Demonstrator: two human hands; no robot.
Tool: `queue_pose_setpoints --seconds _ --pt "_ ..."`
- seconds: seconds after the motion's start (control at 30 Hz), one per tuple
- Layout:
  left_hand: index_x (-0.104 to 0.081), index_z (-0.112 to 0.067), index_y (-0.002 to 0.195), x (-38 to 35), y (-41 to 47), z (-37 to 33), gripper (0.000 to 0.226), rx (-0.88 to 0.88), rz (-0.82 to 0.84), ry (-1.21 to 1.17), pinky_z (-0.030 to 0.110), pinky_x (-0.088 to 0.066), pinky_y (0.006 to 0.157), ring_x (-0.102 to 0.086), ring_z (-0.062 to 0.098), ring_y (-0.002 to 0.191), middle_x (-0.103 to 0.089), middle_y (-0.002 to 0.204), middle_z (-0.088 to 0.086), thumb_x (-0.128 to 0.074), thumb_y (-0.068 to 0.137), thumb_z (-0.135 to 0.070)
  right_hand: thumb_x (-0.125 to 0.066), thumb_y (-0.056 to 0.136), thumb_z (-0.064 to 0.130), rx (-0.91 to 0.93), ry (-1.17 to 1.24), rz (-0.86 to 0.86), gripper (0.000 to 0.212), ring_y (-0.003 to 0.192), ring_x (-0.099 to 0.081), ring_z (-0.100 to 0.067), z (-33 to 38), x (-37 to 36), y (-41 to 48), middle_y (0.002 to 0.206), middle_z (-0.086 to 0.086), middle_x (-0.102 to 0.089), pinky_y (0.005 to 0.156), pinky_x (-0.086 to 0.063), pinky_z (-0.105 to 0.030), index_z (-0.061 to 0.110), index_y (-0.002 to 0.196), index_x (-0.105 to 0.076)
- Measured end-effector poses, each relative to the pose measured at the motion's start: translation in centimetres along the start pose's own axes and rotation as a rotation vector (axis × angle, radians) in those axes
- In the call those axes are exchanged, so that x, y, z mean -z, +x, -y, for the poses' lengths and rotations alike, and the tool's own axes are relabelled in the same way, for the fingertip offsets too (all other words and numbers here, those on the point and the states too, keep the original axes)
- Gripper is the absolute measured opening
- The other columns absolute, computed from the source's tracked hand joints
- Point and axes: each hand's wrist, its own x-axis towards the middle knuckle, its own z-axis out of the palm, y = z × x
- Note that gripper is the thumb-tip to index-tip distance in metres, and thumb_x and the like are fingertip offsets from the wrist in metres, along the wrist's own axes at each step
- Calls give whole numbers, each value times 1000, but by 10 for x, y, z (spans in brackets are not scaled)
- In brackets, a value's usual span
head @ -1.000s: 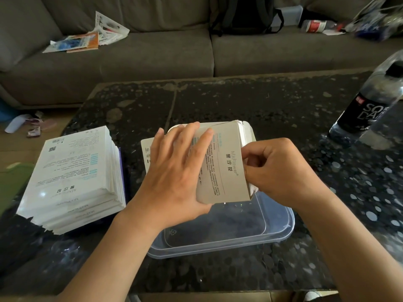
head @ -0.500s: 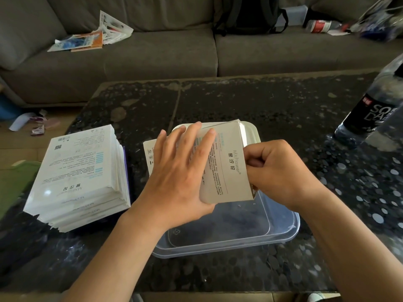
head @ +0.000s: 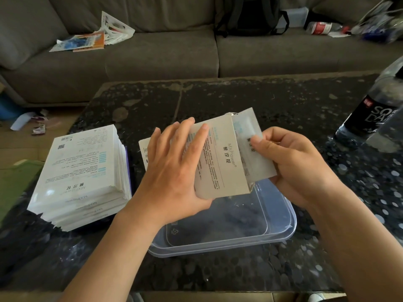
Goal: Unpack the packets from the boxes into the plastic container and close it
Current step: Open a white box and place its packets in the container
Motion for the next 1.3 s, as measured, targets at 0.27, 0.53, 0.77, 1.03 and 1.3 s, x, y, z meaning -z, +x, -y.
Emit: queue_pose_setpoints --seconds 0.27,0.53,0.77,1.03,1.3 --pt "-27 -9 158 3 1 9 123 8 -54 31 66 -15 123 -31 43 148 -32 161 22 -84 62 -61 -56 101 13 180 39 -220 3 90 -75 -31 5 7 -1 93 -10 -77 67 -63 -41 13 103 -57" --pt "-24 -13 158 1 1 11 123 19 -61 -32 67 -19 122 -29 39 149 -30 162 18 -78 62 -67 -43 100 -4 307 44 -67 33 94 -74 -30 26 22 -8 102 -14 -76 69 -63 -37 10 95 -72" --pt "-24 -14 157 -5 1 15 122 42 -122 -159 63 -27 120 -32 31 149 -32 162 14 -70 61 -76 -25 82 -30 272 143 134 74 113 -69 -30 31 39 -13 120 -15 -72 69 -63 -35 16 103 -79" --pt "-23 -11 156 -17 4 10 122 -9 -167 -220 61 -26 122 -29 30 151 -31 162 17 -75 64 -72 -77 70 15 397 156 159 16 87 -74 -27 10 26 -5 96 -12 -76 61 -62 -34 19 85 -79" --pt "-23 -10 156 -14 4 11 122 -20 -199 -217 67 -30 118 -26 29 152 -29 163 18 -79 66 -69 -66 79 11 352 458 134 19 78 -53 -22 8 12 3 82 -5 -51 69 -42 -39 15 78 -48"
